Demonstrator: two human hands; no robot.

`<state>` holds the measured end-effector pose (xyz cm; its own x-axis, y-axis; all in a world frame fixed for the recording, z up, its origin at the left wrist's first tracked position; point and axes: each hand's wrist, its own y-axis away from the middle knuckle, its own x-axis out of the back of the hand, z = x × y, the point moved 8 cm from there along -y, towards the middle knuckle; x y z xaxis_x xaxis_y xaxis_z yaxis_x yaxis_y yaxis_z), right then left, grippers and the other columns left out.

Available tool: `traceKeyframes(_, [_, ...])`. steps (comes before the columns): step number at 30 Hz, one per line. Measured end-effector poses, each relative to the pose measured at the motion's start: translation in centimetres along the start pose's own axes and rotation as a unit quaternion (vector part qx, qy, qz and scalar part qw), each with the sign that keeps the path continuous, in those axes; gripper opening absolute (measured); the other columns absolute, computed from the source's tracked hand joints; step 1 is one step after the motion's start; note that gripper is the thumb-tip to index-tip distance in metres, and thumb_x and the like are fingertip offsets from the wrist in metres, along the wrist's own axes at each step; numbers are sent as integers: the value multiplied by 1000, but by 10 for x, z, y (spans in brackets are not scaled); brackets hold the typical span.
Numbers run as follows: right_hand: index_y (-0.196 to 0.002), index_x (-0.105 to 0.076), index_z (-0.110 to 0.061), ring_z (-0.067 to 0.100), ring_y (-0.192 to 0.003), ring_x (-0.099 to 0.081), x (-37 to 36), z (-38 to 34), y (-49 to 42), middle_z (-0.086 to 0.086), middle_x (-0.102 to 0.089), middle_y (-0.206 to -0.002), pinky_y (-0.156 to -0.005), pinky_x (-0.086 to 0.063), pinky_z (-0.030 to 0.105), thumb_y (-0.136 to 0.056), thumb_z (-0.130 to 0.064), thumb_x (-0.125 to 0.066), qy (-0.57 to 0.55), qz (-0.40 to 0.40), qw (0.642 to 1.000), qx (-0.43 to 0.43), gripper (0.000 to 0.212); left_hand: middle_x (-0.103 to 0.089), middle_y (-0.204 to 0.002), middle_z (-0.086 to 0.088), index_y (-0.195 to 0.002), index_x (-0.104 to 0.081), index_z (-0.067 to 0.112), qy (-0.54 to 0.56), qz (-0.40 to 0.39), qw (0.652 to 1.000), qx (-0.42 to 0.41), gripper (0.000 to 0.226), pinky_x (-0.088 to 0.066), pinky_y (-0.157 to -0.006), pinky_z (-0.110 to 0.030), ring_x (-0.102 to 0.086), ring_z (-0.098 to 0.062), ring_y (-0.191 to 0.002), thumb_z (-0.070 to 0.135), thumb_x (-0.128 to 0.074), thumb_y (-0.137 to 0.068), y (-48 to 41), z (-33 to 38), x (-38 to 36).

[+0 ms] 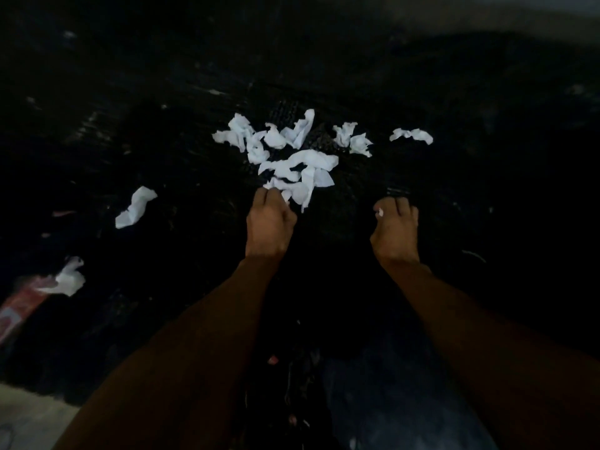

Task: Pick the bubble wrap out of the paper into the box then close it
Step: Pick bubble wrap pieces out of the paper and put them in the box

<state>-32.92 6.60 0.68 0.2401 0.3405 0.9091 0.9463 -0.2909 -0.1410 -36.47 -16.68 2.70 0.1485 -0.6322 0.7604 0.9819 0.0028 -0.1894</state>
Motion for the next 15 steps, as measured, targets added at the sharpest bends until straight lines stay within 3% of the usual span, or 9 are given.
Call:
traceKeyframes(3, [-102, -63, 2, 43, -97, -53, 19, -6, -13, 24, -60, -103, -88, -35, 43, -74, 13, -52, -7, 21, 1000, 3, 32, -53, -103, -15, -96, -54, 4, 42, 30, 998, -28, 20, -45, -75, -28, -54, -23, -84, -4, -59, -78, -22, 31, 6])
traceKeyframes(6, [-119, -59, -3, 39, -104, -50, 43, -11, -39, 24, -52, -118, -94, -39, 43, -89, 3, -52, -28, 30, 999, -12, 32, -60, -101, -17, -108, -53, 4, 64, 31, 996, -60, 21, -50, -78, -40, -58, -29, -89, 0, -52, -88, -55, 61, 2])
traceKeyframes(8, [-126, -57, -9, 34, -110, -49, 51, -17, -64, 20, -49, -125, -97, -43, 41, -93, -5, -51, -35, 32, 999, -10, 33, -60, -103, -17, -115, -51, 6, 37, 19, 997, -72, 24, -51, -79, -43, -58, -31, -93, 20, -52, -94, -69, 71, -5])
traceKeyframes(12, [-132, -54, -15, 28, -119, -45, 44, -38, -114, 14, -47, -130, -104, -39, 39, -97, -14, -50, -37, 20, 999, 34, 36, -41, -132, -16, -143, -30, 22, -167, -44, 982, -83, 87, -38, -93, -46, -41, -32, -115, 76, -47, -78, -67, 58, -35])
traceKeyframes(15, [-140, -45, -25, 27, -117, -41, 17, -57, -139, 12, -43, -132, -102, -38, 40, -99, -28, -44, -17, -17, 995, 92, 41, -24, -152, -15, -148, -22, 40, -190, -72, 975, -85, 97, -27, -102, -57, -27, -40, -131, 88, -44, -67, -66, 31, -60])
